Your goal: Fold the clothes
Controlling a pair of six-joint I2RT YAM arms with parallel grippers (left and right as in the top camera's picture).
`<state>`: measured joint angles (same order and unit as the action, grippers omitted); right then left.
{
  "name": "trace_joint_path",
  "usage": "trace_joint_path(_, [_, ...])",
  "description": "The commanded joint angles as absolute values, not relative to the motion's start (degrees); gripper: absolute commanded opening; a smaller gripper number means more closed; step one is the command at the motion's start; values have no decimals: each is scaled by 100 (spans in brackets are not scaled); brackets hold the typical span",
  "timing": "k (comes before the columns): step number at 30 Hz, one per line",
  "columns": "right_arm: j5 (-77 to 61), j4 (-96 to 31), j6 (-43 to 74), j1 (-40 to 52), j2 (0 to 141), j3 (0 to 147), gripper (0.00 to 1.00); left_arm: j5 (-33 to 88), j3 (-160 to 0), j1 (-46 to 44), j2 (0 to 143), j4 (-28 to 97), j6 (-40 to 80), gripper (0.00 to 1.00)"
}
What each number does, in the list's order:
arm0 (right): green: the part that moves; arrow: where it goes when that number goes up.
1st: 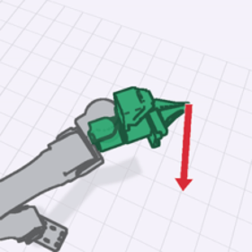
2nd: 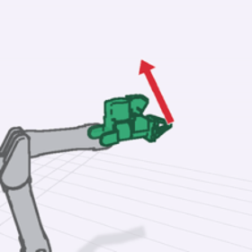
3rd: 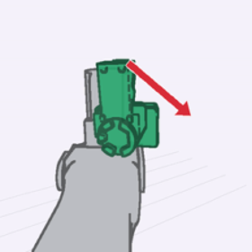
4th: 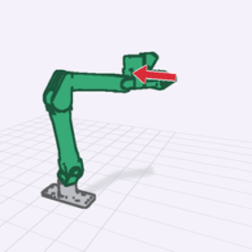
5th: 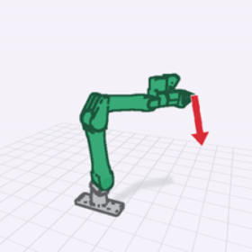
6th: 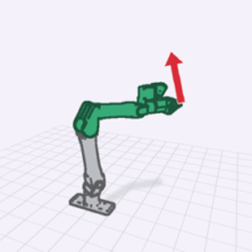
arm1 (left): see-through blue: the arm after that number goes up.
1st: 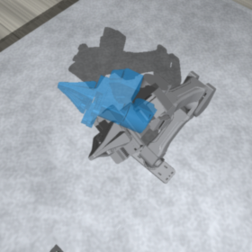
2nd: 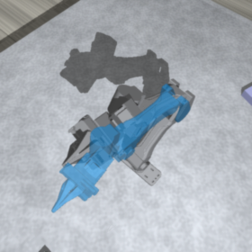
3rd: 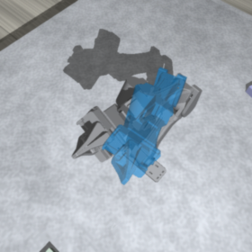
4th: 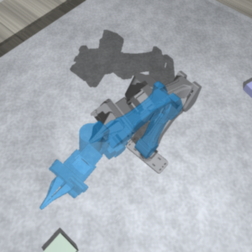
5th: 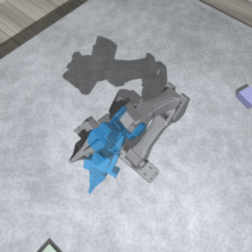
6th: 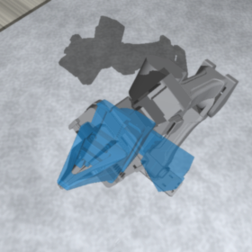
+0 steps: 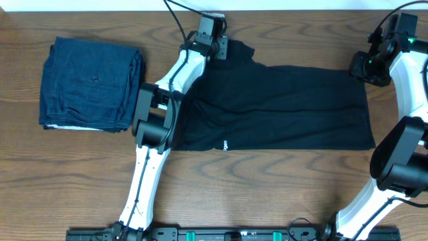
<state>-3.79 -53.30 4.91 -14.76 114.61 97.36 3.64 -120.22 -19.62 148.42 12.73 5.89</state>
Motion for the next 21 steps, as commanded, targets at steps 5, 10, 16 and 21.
trace_joint_path(5, [-165, -5308, 397, -1500, 11539, 9738, 54, 298, -12022, -1931, 14962, 1391, 558, 33])
trace_joint_path(10, [296, -5028, 154, -1568, 11749, 9734, 58, 386, -12025, -1931, 14940, 1378, 561, 28])
trace_joint_path(16, [189, -4471, -56, -1693, 12221, 9734, 59, 386, -12025, -1931, 14862, 1380, 561, 11])
trace_joint_path(21, [104, -4093, -489, -1728, 12571, 9734, 57, 384, -12025, -1931, 14859, 1380, 558, 10])
